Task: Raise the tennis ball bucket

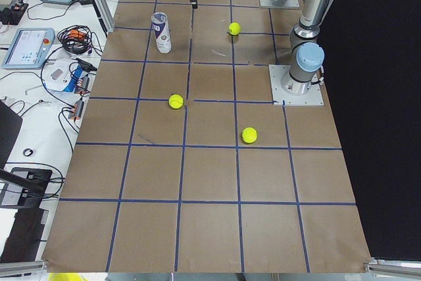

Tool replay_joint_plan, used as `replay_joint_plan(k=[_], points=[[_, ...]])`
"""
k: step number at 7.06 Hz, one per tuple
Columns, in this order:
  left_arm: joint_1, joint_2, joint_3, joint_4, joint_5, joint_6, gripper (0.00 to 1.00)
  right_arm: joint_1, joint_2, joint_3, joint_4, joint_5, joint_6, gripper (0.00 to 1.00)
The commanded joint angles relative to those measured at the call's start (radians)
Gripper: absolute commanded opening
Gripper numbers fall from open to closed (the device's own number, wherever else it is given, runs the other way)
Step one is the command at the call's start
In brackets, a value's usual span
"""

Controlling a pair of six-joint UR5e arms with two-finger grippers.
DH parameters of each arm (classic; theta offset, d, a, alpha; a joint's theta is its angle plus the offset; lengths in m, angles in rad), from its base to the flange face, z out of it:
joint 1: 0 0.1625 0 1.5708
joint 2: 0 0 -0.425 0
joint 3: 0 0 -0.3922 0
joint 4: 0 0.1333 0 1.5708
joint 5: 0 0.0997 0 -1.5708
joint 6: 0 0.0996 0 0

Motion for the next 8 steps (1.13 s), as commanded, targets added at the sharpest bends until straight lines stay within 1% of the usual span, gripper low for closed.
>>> replay_joint_plan(k=[1,3,8], points=[[0.012,0.045,-0.041,0.009,-0.002,-0.039,1.0,0.001,-0.001,0.0,-0.001,0.0,-0.001,1.0],[0.012,0.042,-0.05,0.079,-0.001,-0.052,1.0,0.003,-0.002,-0.007,-0.002,0.0,0.001,1.0],[0.041,0.04,-0.053,0.081,-0.001,-0.038,1.0,0.001,-0.002,-0.004,0.002,0.0,0.001,1.0]])
